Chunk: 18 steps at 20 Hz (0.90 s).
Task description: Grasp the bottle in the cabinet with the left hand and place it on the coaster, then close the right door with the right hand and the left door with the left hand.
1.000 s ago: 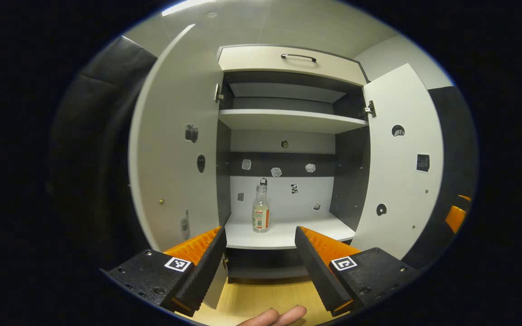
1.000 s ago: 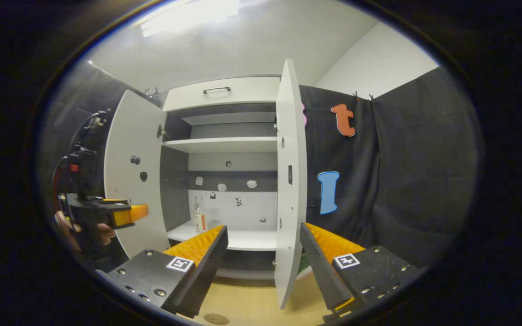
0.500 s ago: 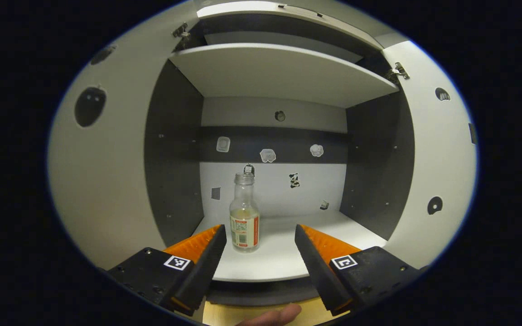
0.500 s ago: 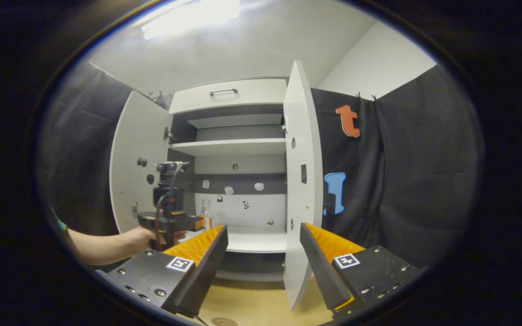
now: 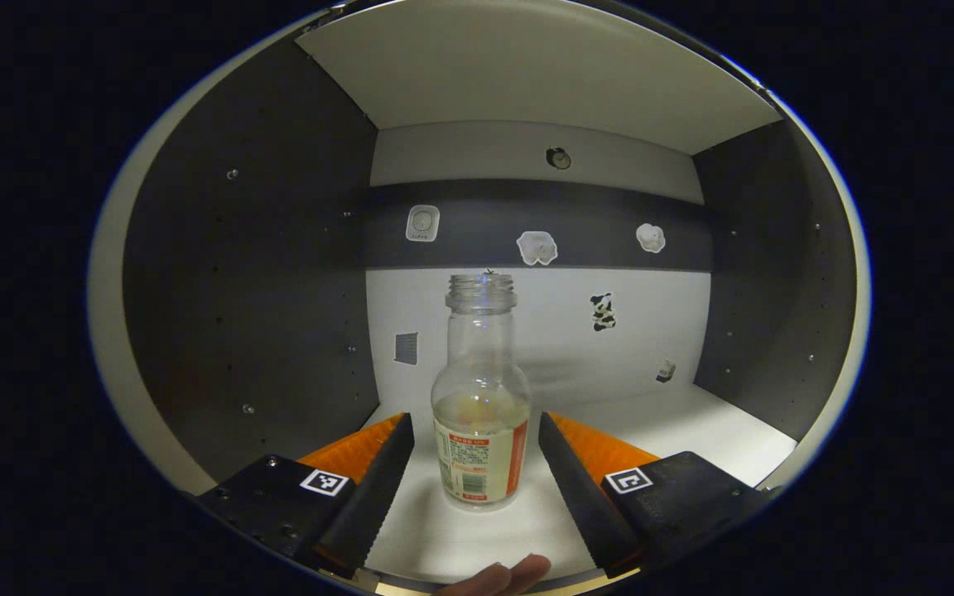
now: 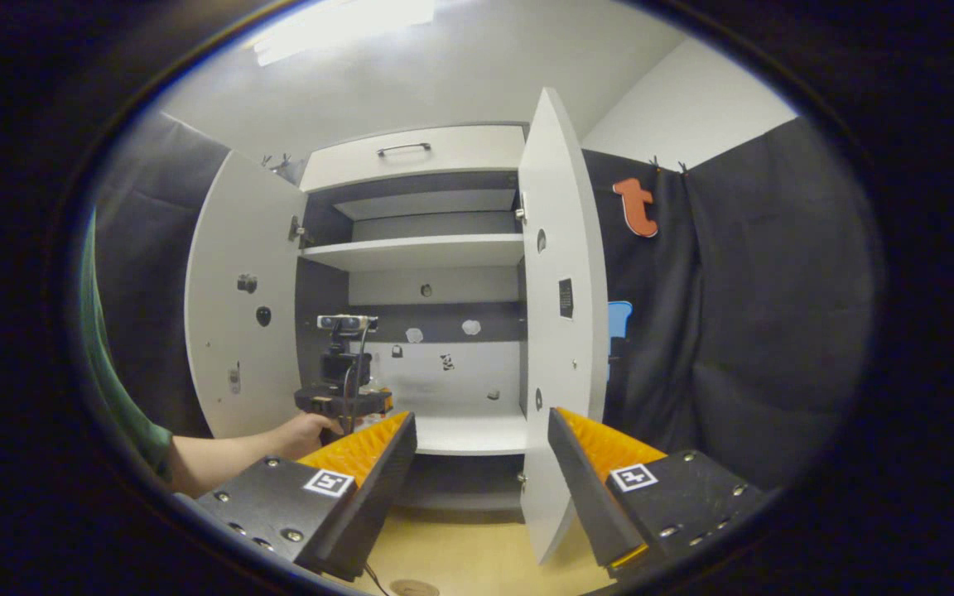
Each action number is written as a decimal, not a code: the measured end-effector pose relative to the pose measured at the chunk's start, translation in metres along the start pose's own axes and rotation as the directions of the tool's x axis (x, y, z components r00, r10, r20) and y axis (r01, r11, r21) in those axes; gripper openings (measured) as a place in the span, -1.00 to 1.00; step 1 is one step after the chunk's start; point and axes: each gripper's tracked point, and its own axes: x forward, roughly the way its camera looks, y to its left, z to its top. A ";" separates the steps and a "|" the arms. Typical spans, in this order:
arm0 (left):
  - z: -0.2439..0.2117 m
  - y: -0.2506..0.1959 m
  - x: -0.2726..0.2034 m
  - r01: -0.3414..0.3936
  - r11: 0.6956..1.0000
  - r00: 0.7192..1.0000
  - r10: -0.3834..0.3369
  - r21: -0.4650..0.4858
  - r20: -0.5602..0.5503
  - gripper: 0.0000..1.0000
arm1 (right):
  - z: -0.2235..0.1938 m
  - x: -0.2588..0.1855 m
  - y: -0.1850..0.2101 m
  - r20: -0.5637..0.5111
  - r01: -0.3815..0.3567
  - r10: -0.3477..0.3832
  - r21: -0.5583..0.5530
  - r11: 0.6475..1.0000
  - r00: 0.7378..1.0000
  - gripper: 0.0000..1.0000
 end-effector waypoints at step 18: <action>0.040 -0.009 -0.008 0.045 0.989 0.999 -0.044 -0.140 0.012 0.63 | 0.013 -0.054 -0.017 0.047 0.017 -0.016 -0.019 1.000 0.999 0.94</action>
